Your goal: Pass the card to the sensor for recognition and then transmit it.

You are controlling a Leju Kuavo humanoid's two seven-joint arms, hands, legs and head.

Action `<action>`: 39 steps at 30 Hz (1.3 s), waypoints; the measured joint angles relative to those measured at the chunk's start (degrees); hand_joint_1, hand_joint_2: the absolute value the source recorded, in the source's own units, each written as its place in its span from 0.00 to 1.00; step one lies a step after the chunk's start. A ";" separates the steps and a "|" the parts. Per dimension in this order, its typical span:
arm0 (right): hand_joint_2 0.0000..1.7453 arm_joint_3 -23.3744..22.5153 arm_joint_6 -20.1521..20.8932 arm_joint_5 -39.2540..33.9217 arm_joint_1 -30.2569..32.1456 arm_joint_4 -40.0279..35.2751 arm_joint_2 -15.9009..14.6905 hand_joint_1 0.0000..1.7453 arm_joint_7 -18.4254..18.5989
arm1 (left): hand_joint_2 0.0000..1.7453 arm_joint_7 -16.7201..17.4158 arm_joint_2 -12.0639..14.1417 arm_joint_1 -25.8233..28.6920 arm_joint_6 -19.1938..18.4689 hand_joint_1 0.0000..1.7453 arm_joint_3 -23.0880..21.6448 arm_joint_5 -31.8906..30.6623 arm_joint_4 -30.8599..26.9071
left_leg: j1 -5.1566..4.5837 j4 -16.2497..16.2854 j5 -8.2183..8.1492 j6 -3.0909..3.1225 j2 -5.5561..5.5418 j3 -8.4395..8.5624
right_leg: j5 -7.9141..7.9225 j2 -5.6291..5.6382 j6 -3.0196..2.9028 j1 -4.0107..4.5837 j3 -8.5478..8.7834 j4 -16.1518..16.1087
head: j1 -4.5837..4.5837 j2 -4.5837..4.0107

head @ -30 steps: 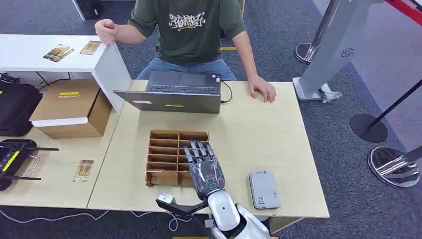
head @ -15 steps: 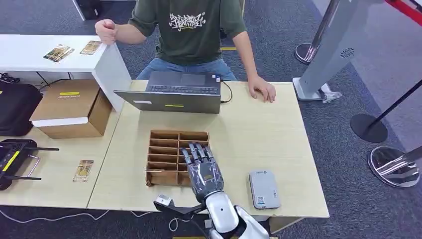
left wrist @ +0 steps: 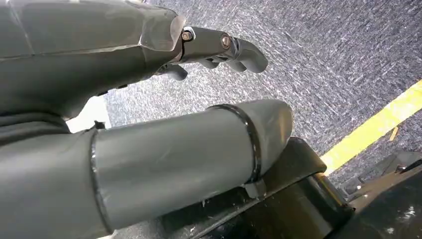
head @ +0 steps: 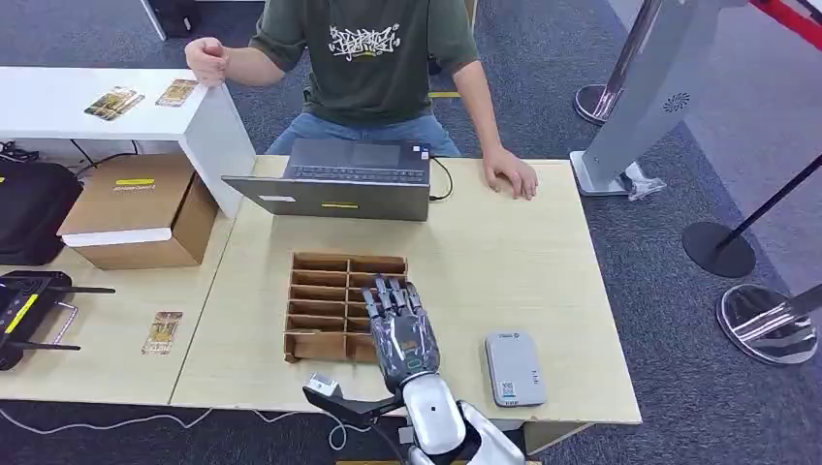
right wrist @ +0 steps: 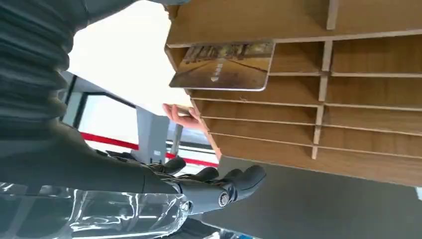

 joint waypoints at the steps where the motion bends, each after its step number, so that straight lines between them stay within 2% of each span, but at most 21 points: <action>1: 1.00 0.00 0.52 0.07 0.11 -0.20 0.00 0.00 0.19 | 0.00 0.00 0.00 0.00 -0.02 0.00 0.00 0.00 0.00 | 0.00 0.00 0.00 0.00 0.00 0.00 | 0.00 0.00 0.00 0.00 0.00 0.00 | 0.00 0.00; 11: 1.00 -0.13 4.72 0.26 1.02 -1.27 -0.02 0.00 1.57 | 0.00 -0.11 0.02 -0.01 -0.26 0.00 0.46 -0.02 0.00 | 0.00 0.00 0.00 0.00 0.00 0.01 | 0.00 0.00 0.00 0.00 0.00 0.00 | 0.00 0.00; 39: 1.00 -0.46 4.39 0.28 1.30 -2.99 -0.55 0.00 0.41 | 0.00 -0.77 0.02 0.03 -0.42 0.00 1.35 -0.07 0.02 | 0.00 0.00 0.00 0.00 0.00 0.00 | 0.00 0.00 0.00 0.00 0.00 0.00 | 0.00 0.00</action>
